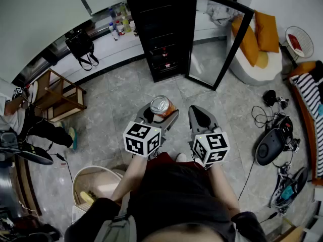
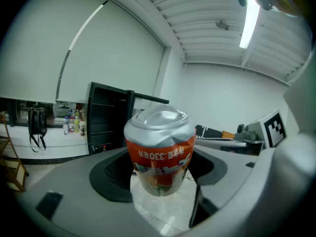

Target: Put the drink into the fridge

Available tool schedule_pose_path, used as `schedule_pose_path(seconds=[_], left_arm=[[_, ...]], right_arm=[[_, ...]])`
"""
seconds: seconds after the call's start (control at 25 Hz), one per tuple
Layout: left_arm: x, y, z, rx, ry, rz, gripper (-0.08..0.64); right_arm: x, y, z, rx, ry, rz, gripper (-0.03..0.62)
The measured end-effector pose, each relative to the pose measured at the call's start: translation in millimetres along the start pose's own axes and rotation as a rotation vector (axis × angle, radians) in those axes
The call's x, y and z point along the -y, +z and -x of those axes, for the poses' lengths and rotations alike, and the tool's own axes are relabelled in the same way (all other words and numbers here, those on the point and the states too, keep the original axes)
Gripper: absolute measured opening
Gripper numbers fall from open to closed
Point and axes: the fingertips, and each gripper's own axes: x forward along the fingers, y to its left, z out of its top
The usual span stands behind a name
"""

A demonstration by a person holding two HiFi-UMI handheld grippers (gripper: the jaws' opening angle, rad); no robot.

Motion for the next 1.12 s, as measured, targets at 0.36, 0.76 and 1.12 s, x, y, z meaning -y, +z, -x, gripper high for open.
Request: schedule_pose_path(seconds=[0.36,0.76,1.12], left_arm=[[19.3,-7.5,-10.1,-0.025,-0.003,0.005,0.337],[25.8,-4.4,-15.9,-0.05,0.025,-0.013,0.337],[26.0,4.0,-21.7,-0.037,0.017,-0.017,0.337]], right_arm=[[15.7,-4.3,13.7,0.003,0.025,-0.017,0.018],[23.4,-3.3,15.6,-0.007,0.026,-0.017,0.018],[34.0,-3.7,15.4,-0.019,0.008,-0.053,0.018]])
